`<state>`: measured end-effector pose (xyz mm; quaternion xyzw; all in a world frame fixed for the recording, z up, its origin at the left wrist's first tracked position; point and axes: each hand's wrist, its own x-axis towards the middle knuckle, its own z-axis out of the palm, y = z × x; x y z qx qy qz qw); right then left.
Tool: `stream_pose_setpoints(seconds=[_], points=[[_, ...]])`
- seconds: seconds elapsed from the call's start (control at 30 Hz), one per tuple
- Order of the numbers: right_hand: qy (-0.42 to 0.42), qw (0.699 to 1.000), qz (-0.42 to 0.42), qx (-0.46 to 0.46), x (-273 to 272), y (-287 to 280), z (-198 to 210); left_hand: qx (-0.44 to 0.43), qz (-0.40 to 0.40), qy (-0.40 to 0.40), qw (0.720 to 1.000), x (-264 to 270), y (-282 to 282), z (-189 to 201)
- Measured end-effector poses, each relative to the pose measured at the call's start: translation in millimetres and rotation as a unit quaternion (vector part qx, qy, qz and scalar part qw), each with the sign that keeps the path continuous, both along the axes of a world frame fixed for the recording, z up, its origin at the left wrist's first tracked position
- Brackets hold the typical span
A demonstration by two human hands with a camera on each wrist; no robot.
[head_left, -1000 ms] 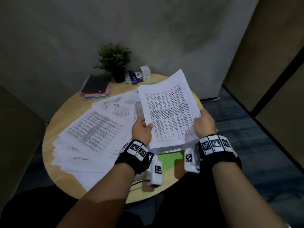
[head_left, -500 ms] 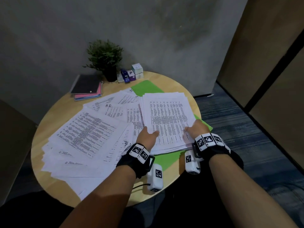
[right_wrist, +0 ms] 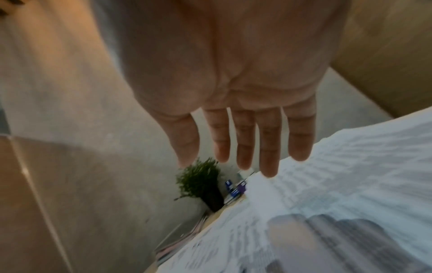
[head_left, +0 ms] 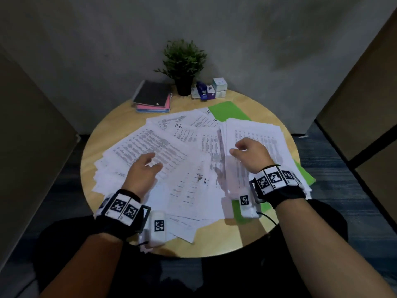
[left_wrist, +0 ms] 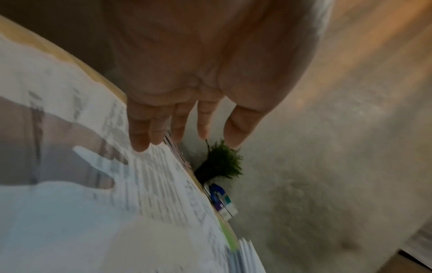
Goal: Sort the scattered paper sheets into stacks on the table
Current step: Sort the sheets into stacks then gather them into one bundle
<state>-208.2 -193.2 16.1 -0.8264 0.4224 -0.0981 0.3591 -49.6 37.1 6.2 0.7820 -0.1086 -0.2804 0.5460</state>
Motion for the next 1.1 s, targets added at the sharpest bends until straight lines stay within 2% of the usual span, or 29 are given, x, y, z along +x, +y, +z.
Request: stream_pose_setpoints(seconds=[0.17,0.3,0.43,0.53,0.63,0.77,0.9,1.03,1.1], points=[[0.033,0.995,0.092,-0.007,67,31,-3,0.042,0.028,-0.015,0.999,42,29,-8],[0.097,0.986,0.135,-0.026,110,42,-10,0.089,0.016,-0.033,0.995,71,34,-13],[0.157,0.977,0.137,-0.046,142,44,-24,0.186,-0.019,-0.063,0.980,98,36,-23],[0.192,0.972,0.123,-0.049,160,46,-34,0.206,-0.040,-0.052,0.976,104,36,-29],[0.216,0.968,0.110,-0.065,170,48,-46,0.212,-0.068,-0.046,0.974,106,34,-38],[0.248,0.959,0.112,-0.082,175,52,-54,0.243,-0.111,-0.079,0.960,109,30,-41],[0.213,0.967,0.090,-0.107,168,53,-60,0.220,-0.129,-0.084,0.963,114,23,-42],[0.251,0.950,0.095,-0.158,153,53,-58,0.200,-0.141,-0.084,0.966,117,20,-45],[0.222,0.958,0.093,-0.155,142,50,-58,0.181,-0.140,-0.076,0.970,118,21,-46]])
